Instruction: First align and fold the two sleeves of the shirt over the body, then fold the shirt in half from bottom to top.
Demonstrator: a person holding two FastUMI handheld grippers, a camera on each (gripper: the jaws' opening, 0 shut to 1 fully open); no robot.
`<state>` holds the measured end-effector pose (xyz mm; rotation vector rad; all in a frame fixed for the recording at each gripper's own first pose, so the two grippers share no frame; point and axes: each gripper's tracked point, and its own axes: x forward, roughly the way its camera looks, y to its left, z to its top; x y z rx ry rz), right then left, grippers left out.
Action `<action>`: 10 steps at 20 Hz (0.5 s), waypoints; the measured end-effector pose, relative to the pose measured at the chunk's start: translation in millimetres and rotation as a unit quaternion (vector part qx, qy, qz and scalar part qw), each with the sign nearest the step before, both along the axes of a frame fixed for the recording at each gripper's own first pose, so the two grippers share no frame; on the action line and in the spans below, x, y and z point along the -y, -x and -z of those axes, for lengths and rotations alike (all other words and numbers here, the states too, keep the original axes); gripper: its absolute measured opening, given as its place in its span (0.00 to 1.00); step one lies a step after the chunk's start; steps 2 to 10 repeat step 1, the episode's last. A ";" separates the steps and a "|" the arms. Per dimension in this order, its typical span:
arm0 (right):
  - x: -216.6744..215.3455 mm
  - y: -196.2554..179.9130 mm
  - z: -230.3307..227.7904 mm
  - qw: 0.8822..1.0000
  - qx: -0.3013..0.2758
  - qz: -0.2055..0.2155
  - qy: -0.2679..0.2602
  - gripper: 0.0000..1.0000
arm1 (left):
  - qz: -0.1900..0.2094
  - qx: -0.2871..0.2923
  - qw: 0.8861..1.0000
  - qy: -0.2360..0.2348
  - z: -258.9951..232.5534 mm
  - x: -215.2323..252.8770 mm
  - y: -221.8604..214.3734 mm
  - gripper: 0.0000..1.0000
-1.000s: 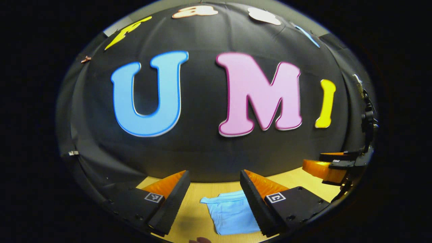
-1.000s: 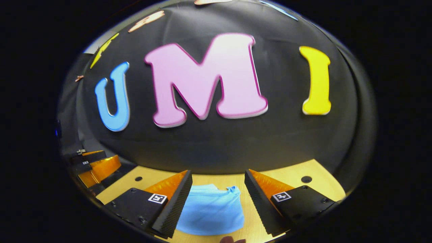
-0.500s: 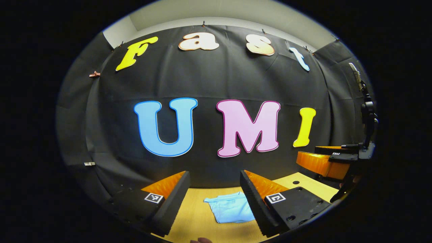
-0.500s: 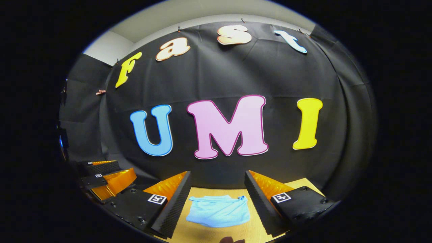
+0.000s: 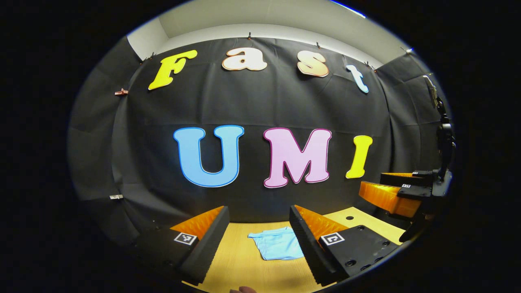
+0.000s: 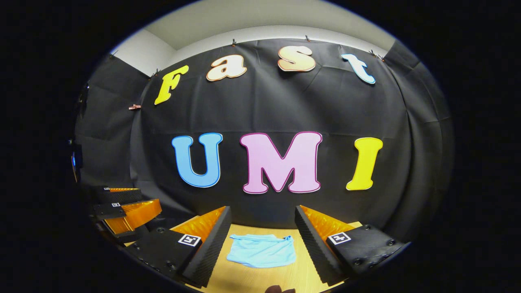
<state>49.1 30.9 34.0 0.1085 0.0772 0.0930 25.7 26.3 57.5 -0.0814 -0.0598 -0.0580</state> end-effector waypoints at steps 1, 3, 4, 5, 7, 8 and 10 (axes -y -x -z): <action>-1.3 3.9 1.2 1.000 -0.002 0.001 -0.003 0.97 | 0.001 -0.001 1.000 -0.002 1.1 1.3 2.2 0.95; -1.3 3.9 1.2 1.000 -0.002 0.001 -0.003 0.97 | 0.001 -0.001 1.000 -0.002 1.1 1.3 2.2 0.95; -1.3 3.9 1.2 1.000 -0.002 0.001 -0.003 0.97 | 0.001 -0.001 1.000 -0.002 1.1 1.3 2.2 0.95; -1.3 3.9 1.2 1.000 -0.002 0.001 -0.003 0.97 | 0.001 -0.001 1.000 -0.002 1.1 1.3 2.2 0.95; -1.3 3.9 1.2 1.000 -0.002 0.001 -0.003 0.97 | 0.001 -0.001 1.000 -0.002 1.1 1.3 2.2 0.95; -1.3 3.9 1.2 1.000 -0.002 0.001 -0.003 0.97 | 0.001 -0.001 1.000 -0.002 1.1 1.3 2.2 0.95; -1.3 3.9 1.2 1.000 -0.002 0.001 -0.003 0.97 | 0.001 -0.001 1.000 -0.002 1.1 1.3 2.2 0.95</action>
